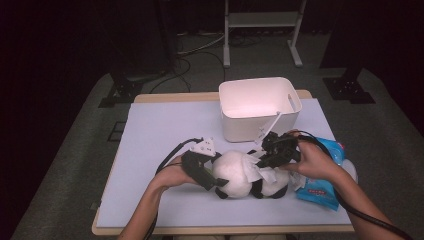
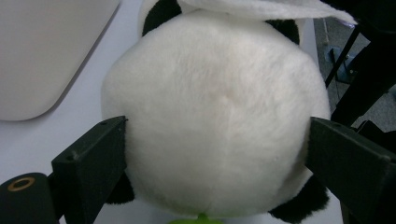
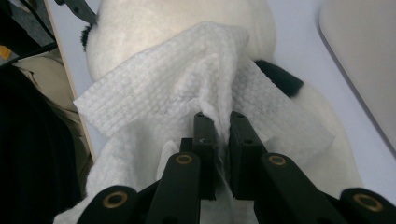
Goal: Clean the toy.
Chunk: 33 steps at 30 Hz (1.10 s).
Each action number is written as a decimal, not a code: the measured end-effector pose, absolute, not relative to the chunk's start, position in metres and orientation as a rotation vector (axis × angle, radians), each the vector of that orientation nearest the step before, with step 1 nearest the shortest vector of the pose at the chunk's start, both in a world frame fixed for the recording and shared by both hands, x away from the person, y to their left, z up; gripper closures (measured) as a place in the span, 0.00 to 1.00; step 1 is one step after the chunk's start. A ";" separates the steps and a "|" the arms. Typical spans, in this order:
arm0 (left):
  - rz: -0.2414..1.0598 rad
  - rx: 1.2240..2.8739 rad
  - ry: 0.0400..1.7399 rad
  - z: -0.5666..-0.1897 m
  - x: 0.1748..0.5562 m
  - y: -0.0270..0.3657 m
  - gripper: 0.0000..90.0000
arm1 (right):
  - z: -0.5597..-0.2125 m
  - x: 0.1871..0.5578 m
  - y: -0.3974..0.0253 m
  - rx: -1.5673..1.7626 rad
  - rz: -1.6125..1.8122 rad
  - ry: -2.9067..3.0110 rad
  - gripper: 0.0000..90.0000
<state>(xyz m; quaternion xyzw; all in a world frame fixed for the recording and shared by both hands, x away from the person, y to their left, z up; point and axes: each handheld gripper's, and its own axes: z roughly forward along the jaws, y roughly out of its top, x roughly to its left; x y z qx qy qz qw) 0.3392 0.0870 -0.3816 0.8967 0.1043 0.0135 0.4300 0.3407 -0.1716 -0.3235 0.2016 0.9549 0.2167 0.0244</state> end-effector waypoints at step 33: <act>0.021 2.259 0.286 -0.389 0.338 0.080 0.12 | -0.327 0.307 -0.206 0.638 0.830 2.848 0.90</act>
